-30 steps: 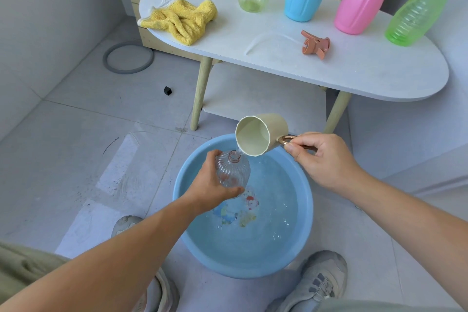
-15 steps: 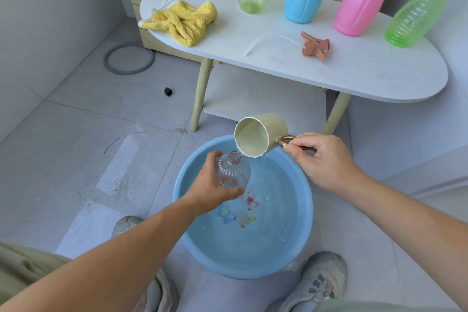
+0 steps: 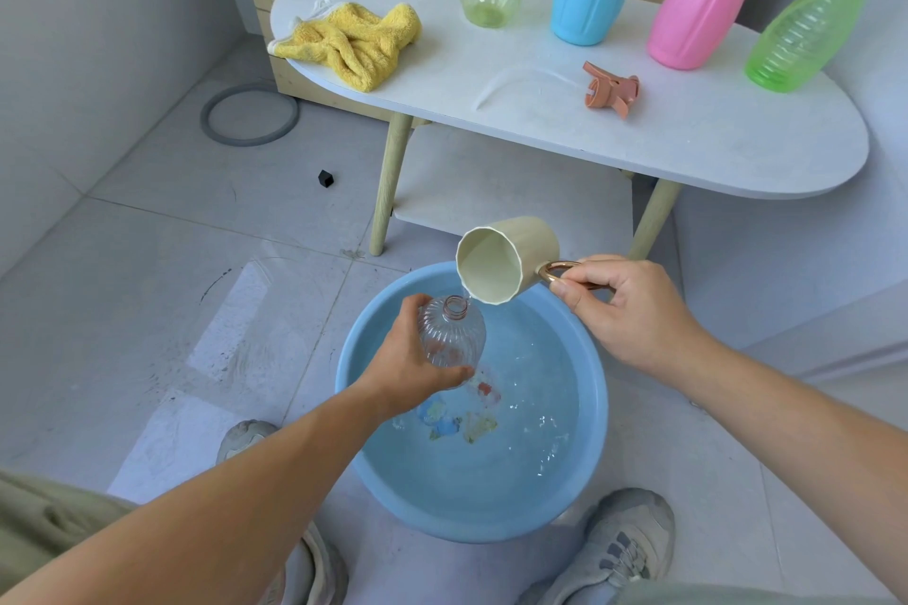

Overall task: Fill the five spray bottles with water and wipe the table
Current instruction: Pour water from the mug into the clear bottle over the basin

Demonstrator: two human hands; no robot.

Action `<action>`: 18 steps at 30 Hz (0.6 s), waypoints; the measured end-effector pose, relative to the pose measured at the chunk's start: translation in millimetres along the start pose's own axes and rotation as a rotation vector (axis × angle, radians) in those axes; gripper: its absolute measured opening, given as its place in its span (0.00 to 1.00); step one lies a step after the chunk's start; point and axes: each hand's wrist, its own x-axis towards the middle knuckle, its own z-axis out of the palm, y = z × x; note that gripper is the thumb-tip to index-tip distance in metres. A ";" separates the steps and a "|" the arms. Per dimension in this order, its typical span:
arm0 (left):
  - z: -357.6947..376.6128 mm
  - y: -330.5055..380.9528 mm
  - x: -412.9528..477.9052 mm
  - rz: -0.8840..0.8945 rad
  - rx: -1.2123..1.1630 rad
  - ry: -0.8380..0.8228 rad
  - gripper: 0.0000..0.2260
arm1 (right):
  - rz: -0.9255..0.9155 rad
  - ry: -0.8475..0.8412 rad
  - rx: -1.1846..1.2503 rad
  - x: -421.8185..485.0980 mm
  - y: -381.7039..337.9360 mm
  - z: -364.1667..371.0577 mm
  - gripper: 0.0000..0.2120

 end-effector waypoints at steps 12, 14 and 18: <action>0.9 -2.5 2.6 -0.002 0.008 -0.001 0.40 | -0.034 0.000 -0.037 1.5 0.6 -0.5 0.07; 1.0 -1.6 2.1 -0.002 0.002 -0.003 0.39 | -0.038 0.002 -0.036 1.6 1.2 0.1 0.06; 1.4 -2.4 3.1 0.004 0.013 -0.001 0.40 | -0.039 0.004 -0.039 1.2 0.2 0.4 0.06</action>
